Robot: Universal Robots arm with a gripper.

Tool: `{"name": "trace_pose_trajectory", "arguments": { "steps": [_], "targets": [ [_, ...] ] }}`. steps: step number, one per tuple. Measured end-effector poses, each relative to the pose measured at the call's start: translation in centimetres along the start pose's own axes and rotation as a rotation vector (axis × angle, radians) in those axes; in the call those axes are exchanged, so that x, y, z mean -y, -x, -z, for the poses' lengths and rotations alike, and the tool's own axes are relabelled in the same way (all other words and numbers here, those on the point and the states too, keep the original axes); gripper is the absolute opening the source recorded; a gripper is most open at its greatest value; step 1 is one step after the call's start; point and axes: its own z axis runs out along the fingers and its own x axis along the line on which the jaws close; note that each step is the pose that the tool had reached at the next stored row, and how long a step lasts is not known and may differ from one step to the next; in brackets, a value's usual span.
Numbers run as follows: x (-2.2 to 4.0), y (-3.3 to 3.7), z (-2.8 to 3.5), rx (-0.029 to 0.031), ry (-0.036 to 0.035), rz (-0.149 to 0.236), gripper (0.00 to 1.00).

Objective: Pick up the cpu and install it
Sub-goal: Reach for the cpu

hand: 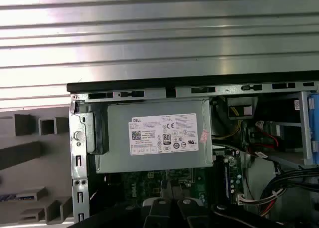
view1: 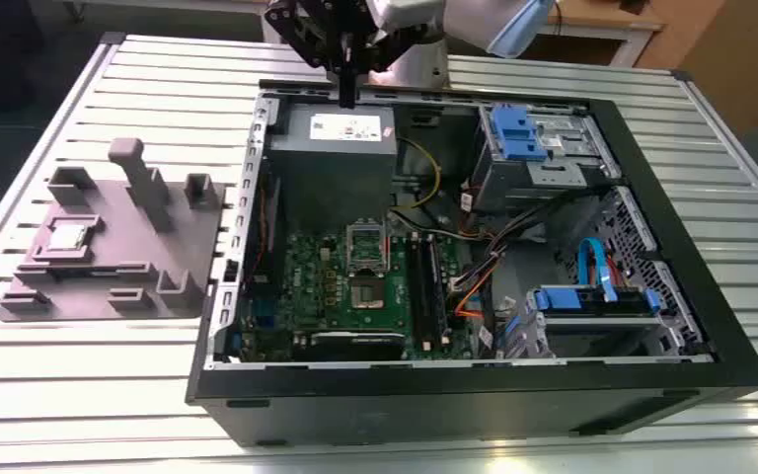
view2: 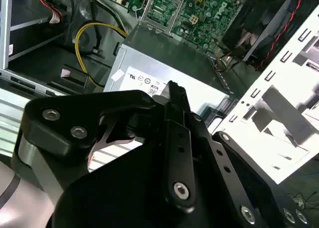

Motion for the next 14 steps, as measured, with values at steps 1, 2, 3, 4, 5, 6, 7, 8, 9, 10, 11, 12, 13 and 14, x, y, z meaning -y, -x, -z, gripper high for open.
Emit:
{"name": "trace_pose_trajectory", "arguments": {
  "steps": [1, 2, 3, 4, 5, 6, 7, 8, 9, 10, 11, 12, 13, 14],
  "targets": [
    [0.0, 0.0, 0.0, 0.0, 0.0, 0.0, 0.11],
    [0.0, 0.0, 0.0, 0.0, -0.0001, 0.0, 0.11],
    [0.0, 0.0, 0.0, 0.0, -0.0001, 0.0, 0.11],
    [0.0, -0.01, 0.0, 0.0, -0.0001, 0.0, 0.11],
    [0.01, -0.13, 0.01, 0.0, -0.0001, 0.0, 0.11],
    [0.03, -0.42, 0.02, -0.0001, -0.0001, 0.0, 0.11],
    [0.05, -0.88, 0.02, 0.0, -0.0001, 0.0, 0.11],
    [0.08, -1.33, 0.02, 0.0, -0.0001, 0.0, 0.11],
    [0.1, -1.78, 0.0, 0.0, -0.0001, 0.0, 0.11],
    [0.13, -2.23, -0.03, 0.0, -0.0002, 0.0, 0.11],
    [0.15, -2.68, -0.07, -0.0001, -0.0002, 0.0, 0.11],
    [0.16, -3.13, -0.12, 0.0, -0.0001, 0.0, 0.11],
    [0.17, -3.58, -0.18, 0.0, -0.0001, 0.0, 0.11],
    [0.17, -4.08, -0.24, 0.0, -0.0001, 0.0, 0.11]
  ]
}}
